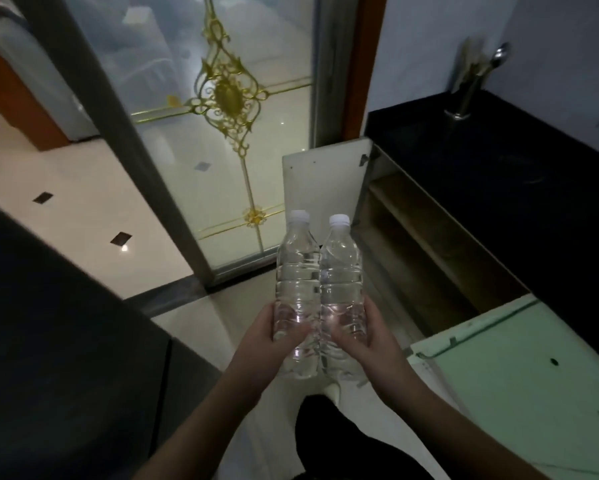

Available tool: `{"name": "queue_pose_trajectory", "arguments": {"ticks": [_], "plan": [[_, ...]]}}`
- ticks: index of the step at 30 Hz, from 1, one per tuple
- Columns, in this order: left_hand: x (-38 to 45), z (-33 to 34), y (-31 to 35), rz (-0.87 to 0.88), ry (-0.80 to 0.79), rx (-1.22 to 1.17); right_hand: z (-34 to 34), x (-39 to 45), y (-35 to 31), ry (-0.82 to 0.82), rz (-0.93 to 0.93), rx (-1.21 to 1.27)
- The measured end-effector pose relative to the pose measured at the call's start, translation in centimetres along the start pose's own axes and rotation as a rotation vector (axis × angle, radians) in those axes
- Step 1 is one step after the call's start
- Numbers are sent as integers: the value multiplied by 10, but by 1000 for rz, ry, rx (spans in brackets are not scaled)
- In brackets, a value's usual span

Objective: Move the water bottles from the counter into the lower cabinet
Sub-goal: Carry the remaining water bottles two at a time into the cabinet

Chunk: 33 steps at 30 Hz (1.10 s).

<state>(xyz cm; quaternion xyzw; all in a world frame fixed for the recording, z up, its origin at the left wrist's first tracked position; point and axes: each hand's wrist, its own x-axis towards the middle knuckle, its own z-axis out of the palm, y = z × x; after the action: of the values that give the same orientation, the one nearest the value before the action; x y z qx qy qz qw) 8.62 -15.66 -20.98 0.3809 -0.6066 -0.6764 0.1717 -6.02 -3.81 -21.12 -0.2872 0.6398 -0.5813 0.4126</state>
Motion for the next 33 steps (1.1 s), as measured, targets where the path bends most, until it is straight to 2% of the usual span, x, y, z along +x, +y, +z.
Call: {"name": "queue_pose_trajectory", "arguments": {"ticks": [10,18,25,33], "plan": [[185,23,64,-86,-279,75,-62,142,-18,184,8,66],[290,46,93,-86,-507,113,-98,211,-21,362,-23,36],[402,46,96,-148,-692,124,-98,283,-16,585,38,22],[519,26,109,-204,-900,255,-65,366,-19,837,151,81]]}}
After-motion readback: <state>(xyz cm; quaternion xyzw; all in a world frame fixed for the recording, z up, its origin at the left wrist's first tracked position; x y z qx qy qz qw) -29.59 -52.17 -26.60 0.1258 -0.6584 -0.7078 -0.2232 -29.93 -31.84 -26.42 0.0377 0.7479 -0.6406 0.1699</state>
